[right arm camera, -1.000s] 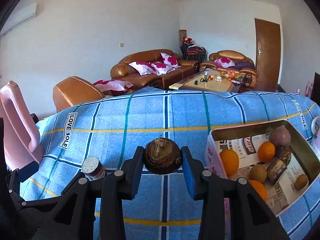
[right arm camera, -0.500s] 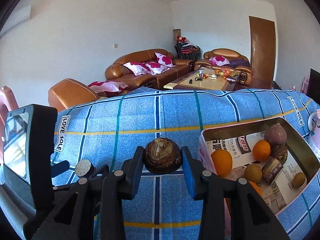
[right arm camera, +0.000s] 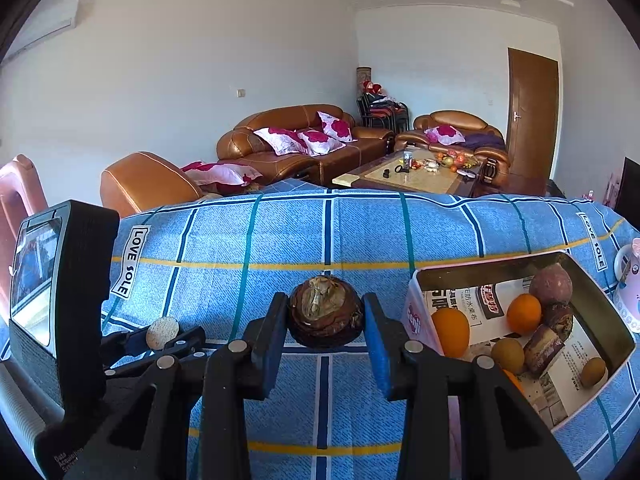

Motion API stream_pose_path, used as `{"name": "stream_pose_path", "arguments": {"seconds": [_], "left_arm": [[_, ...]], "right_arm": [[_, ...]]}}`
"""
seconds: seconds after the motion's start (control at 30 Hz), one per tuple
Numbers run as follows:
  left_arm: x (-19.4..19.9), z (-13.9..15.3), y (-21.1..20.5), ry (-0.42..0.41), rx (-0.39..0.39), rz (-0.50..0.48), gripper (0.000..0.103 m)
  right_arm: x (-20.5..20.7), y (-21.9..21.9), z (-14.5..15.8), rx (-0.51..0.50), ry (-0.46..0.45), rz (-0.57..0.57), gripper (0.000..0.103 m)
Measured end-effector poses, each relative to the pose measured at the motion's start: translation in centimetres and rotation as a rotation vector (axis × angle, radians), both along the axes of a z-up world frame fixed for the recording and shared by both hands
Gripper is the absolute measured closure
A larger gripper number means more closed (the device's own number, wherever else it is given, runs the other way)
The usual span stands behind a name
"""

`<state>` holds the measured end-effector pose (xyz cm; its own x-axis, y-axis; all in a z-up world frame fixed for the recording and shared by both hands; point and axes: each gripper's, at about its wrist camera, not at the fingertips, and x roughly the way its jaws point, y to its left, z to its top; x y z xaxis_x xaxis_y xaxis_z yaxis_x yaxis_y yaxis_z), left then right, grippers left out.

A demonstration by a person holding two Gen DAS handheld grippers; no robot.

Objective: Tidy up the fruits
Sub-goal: 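Grasp the small white-lidded jar with the left tool, then carry the jar with the left tool toward the tin box while the right tool carries the brown fruit there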

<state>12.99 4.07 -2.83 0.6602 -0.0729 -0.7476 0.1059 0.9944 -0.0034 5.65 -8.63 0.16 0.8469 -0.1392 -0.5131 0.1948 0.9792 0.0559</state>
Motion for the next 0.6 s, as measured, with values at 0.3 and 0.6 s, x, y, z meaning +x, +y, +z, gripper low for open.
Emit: {"name": "stream_pose_path", "arguments": {"seconds": [0.3, 0.6], "left_arm": [[-2.4, 1.8, 2.4, -0.18, 0.058, 0.13, 0.067], [-3.3, 1.6, 2.8, -0.177, 0.044, 0.13, 0.067]], "right_arm": [[-1.1, 1.1, 0.5, -0.011, -0.06, 0.053, 0.063], [-2.3, 1.9, 0.9, -0.054, -0.086, 0.064, 0.063]]}}
